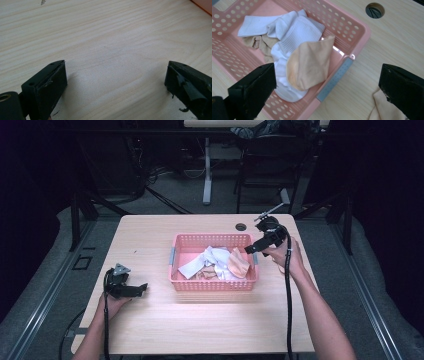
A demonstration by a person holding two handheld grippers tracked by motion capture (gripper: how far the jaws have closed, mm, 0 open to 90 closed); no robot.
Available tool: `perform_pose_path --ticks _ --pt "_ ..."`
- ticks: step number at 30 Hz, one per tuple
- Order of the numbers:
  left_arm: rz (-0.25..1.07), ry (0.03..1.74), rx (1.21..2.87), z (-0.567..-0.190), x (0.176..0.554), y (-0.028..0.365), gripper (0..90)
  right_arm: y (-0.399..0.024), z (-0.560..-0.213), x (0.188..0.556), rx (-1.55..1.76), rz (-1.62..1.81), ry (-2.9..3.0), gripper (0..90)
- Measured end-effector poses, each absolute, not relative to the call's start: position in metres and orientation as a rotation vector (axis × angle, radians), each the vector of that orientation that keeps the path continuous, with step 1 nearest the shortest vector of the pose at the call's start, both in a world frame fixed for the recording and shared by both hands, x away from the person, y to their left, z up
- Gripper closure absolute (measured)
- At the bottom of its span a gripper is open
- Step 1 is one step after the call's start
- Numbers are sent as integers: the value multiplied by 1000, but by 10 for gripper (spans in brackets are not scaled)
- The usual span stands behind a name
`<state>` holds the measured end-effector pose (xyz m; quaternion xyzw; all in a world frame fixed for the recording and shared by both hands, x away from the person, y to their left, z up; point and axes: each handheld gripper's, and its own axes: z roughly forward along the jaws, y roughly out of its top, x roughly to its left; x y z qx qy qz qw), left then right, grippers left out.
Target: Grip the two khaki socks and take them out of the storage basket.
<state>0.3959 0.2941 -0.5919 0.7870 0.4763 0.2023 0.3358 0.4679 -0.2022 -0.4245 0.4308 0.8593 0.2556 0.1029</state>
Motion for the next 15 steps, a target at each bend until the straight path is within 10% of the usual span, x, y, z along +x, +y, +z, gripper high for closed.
perform_pose_path --ticks 15 --pt "527 1242 2053 -592 396 294 39 -154 -458 489 1241 675 2649 149"
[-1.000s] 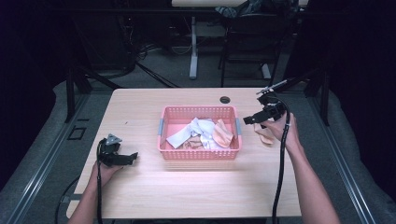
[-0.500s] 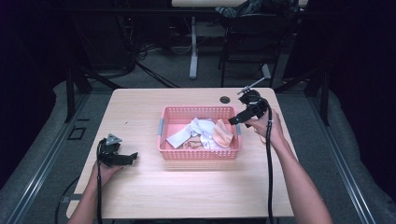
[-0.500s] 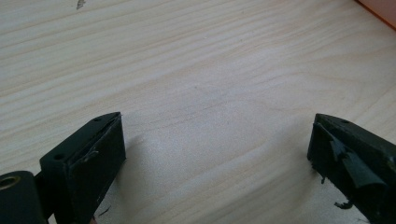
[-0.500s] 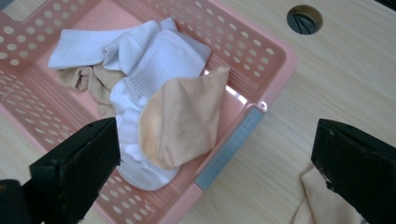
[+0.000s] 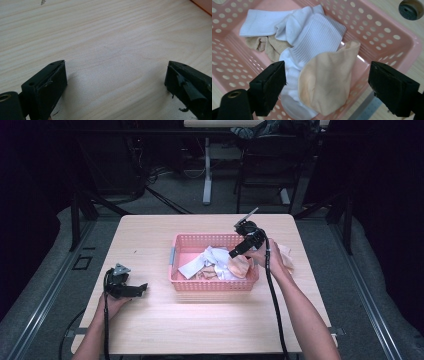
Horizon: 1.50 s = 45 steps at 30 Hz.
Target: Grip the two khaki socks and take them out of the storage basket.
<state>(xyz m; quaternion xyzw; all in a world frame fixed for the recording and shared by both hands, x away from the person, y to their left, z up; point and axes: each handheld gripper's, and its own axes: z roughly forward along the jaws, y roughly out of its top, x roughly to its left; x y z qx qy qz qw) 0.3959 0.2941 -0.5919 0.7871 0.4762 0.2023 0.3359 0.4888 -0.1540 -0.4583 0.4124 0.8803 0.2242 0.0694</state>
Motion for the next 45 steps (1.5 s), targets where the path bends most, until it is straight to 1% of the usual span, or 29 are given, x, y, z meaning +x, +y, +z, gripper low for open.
perform_pose_path --ticks 2,3,4,5,8,13,16,18,19,24,29,31,37,45 --pt "527 1242 2053 -592 396 294 39 -150 -466 491 1255 649 2649 210" --pt "527 1242 2053 -592 396 294 40 -150 -466 491 1255 649 2649 210" --pt "527 1242 2053 -592 396 294 40 -146 -475 494 1261 596 2663 269" --pt "527 1242 2053 -592 396 294 40 -145 -478 494 1273 596 2661 303" --pt "527 1242 2053 -592 396 294 39 -143 -487 496 1287 555 2673 368" --pt "526 1241 2054 -592 396 294 40 -142 -497 500 1299 481 2674 432" --pt "527 1241 2053 -592 396 294 40 -142 -502 501 1307 470 2678 440" --pt "527 1241 2053 -592 396 294 40 -141 -508 504 1322 437 2682 474" --pt "526 1241 2053 -592 396 294 40 -141 -509 505 1317 428 2694 525" --pt "527 1241 2054 -592 396 294 40 -141 -515 506 1312 416 2727 649" --pt "527 1241 2054 -592 396 294 40 -142 -516 505 1293 410 2711 836" --pt "526 1241 2054 -592 396 294 40 -143 -514 505 1292 441 2686 856" --pt "526 1241 2053 -592 396 294 40 -147 -505 501 1287 504 2650 861" --pt "527 1241 2053 -592 396 294 40 -155 -481 493 1251 606 2621 861"
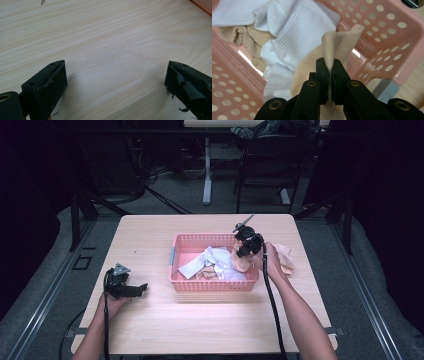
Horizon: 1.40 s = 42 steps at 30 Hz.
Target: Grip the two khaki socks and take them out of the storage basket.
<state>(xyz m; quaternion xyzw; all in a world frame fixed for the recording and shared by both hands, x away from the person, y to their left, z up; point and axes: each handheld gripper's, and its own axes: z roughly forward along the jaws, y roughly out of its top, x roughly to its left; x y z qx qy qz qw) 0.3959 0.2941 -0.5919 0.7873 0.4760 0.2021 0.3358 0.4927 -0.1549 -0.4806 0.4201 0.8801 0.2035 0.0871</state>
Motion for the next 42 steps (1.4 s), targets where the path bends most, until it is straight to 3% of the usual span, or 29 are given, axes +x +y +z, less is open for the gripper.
perform_pose_path --ticks 13,42 --pt "527 1242 2054 -592 396 294 40 -155 -443 483 1171 703 2607 861" --pt "524 1240 2056 -592 395 294 40 -156 -395 474 1097 833 2549 859"
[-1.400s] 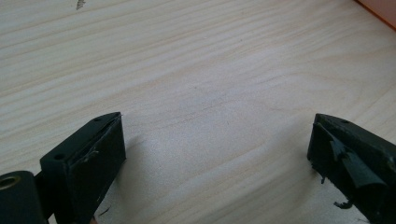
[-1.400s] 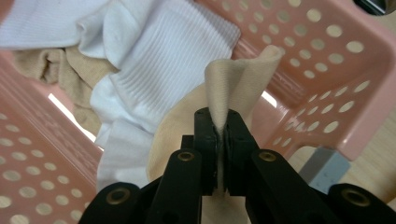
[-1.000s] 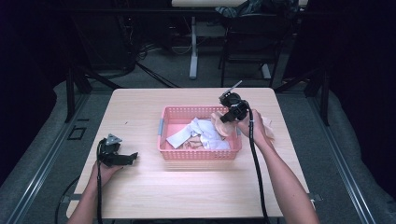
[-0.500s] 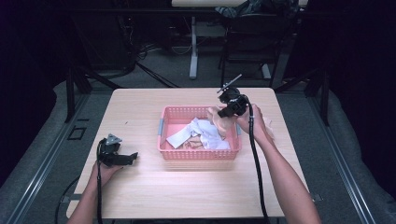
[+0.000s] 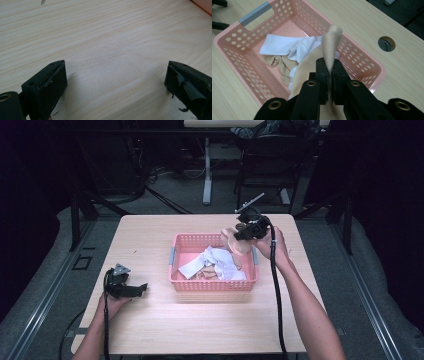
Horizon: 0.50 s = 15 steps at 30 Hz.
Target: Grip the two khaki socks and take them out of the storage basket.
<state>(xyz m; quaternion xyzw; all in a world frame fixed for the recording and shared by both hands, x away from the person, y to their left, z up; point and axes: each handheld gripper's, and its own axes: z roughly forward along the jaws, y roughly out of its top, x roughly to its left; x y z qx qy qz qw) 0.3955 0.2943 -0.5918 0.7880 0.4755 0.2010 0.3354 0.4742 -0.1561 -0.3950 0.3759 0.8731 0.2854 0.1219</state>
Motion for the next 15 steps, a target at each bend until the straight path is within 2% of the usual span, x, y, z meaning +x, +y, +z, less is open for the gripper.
perform_pose_path --ticks 15 --pt "527 1241 2055 -592 395 294 39 -186 -375 471 1122 884 2464 859"
